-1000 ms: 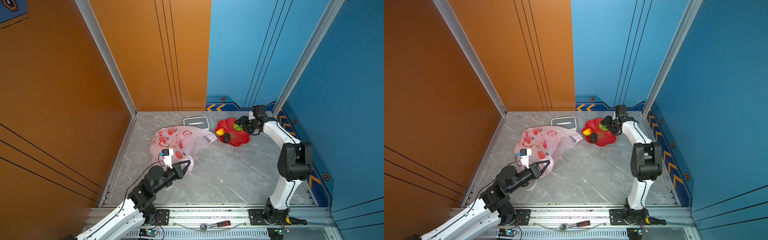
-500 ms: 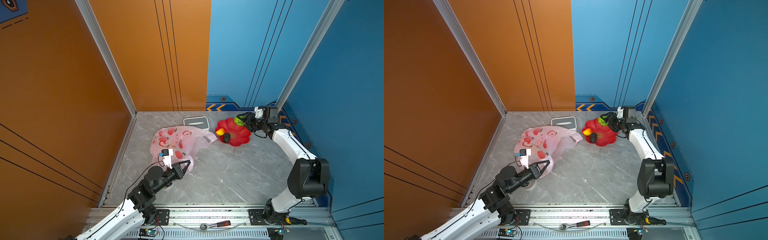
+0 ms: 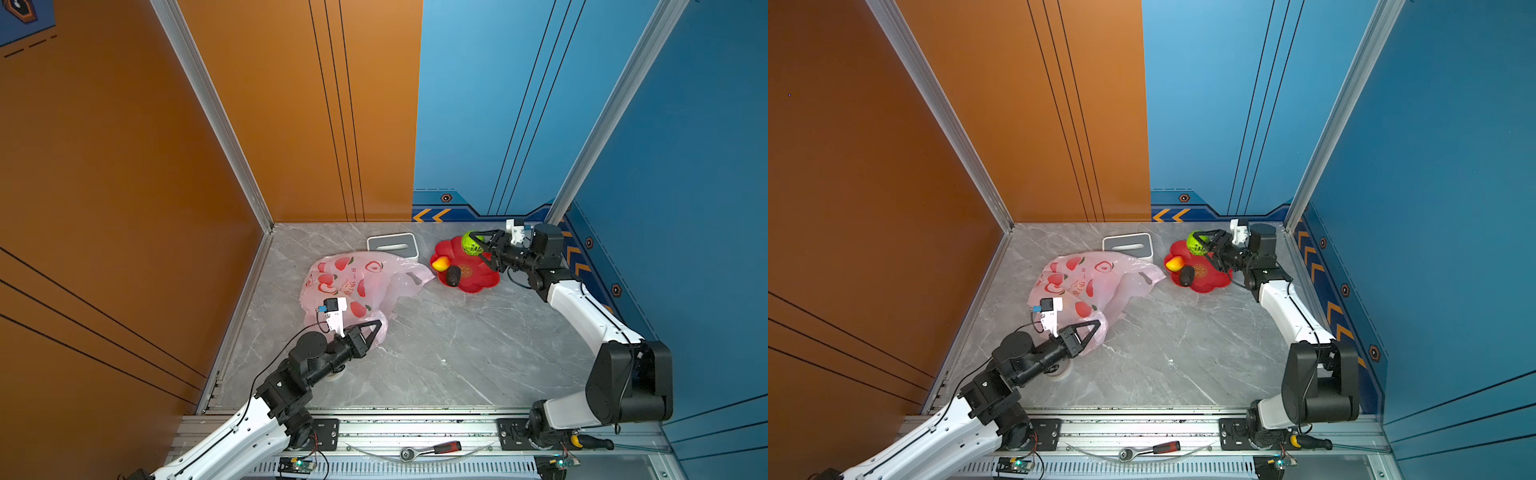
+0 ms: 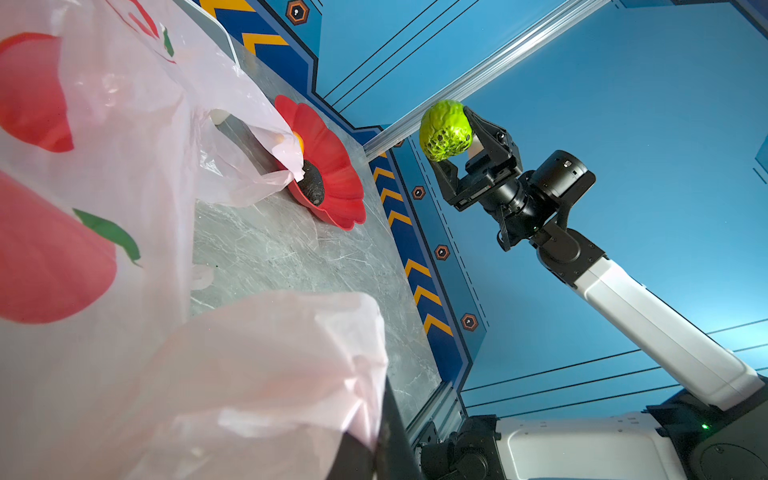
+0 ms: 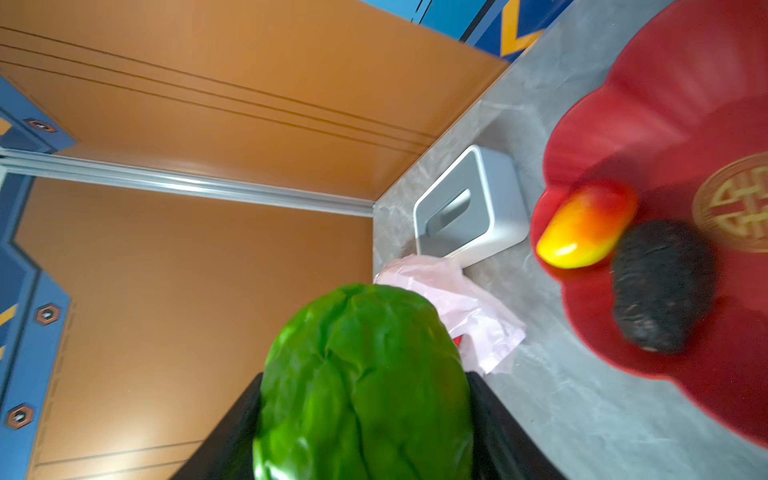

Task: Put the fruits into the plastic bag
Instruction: 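Lift the green fruit with the right gripper and carry it toward the bag, then push the right gripper into the bag mouth and release the green fruit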

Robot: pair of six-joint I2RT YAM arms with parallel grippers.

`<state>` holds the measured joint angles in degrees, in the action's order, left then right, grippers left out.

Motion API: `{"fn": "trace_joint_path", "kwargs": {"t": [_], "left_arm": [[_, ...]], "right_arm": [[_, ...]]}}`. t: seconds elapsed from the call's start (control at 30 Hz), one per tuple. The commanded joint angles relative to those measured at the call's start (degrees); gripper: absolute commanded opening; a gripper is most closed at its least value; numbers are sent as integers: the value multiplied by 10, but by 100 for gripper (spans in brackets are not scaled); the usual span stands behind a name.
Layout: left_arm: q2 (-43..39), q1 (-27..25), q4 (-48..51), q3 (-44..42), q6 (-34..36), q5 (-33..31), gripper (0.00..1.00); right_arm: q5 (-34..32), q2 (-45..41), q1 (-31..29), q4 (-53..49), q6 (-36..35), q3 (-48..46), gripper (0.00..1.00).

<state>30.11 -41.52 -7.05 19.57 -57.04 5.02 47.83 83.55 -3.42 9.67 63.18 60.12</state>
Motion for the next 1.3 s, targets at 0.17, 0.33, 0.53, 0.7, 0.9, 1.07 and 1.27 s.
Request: {"fn": "trace_joint_path", "kwargs": {"t": [0.17,0.33,0.53,0.7,0.9,1.07,1.27], "left_arm": [[0,4,-19,-2,0,10,0],[3,4,-22,-1,0,11,0],[3,3,-23,-1,0,12,0],[3,3,-23,0,-1,13,0],[5,2,-23,2,0,13,0],[10,1,-24,9,5,16,0],[8,-1,-23,13,8,16,0]], "right_arm": [[85,-11,-74,96,50,-23,59],[93,3,-125,68,26,-20,59],[88,22,-178,20,-14,-10,59],[55,32,-217,-119,-123,18,59],[5,51,-262,-244,-223,52,59],[-7,77,-289,-249,-231,53,59],[-18,110,-312,-249,-239,64,59]]}}
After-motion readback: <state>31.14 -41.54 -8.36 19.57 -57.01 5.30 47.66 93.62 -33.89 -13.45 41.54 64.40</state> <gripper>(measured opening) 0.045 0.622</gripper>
